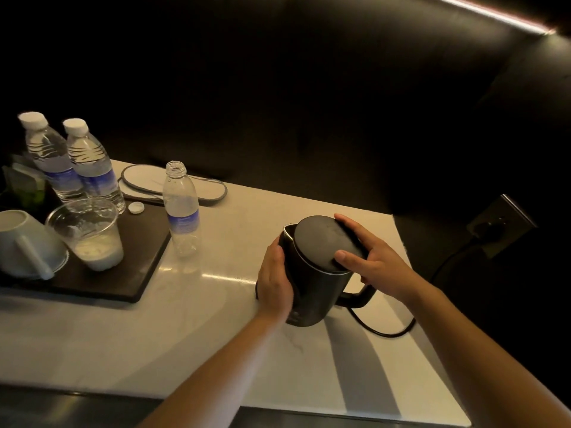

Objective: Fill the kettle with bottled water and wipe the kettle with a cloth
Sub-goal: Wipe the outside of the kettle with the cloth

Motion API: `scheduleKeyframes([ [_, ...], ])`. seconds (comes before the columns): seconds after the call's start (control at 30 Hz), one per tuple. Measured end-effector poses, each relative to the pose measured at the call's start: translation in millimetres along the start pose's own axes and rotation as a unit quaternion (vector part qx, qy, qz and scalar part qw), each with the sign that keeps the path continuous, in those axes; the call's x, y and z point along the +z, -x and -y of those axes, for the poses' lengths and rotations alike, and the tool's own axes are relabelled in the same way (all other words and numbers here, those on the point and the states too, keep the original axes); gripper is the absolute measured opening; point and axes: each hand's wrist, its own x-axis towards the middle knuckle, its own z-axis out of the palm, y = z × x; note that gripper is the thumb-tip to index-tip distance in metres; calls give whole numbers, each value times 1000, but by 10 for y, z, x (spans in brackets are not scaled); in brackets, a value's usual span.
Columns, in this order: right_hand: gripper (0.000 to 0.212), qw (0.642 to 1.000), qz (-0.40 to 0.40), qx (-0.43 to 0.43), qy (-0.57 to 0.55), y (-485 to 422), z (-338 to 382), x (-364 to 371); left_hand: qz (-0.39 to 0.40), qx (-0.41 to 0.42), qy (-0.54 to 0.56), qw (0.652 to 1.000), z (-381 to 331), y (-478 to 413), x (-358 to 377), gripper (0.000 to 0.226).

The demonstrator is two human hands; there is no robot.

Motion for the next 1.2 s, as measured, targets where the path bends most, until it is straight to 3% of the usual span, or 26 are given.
scheduleKeyframes([
  [0.2,63,1000,2,15,0,-63,1,-21,97,-223,-35,969,-155,-518,-257,57],
  [0.27,64,1000,4,20,0,-76,11,-26,91,-268,-65,957,-142,-598,-276,61],
  [0.33,59,1000,4,17,0,-70,6,-22,83,-278,-68,955,-143,-597,-264,48],
  [0.53,60,1000,-6,6,12,-52,-9,4,58,-187,54,979,-9,-308,-204,50],
  [0.73,57,1000,-4,-3,4,-40,-20,8,-62,-55,58,995,137,72,-13,39],
  [1.2,48,999,-33,-39,-16,64,-13,77,-333,56,11,941,291,469,509,47],
])
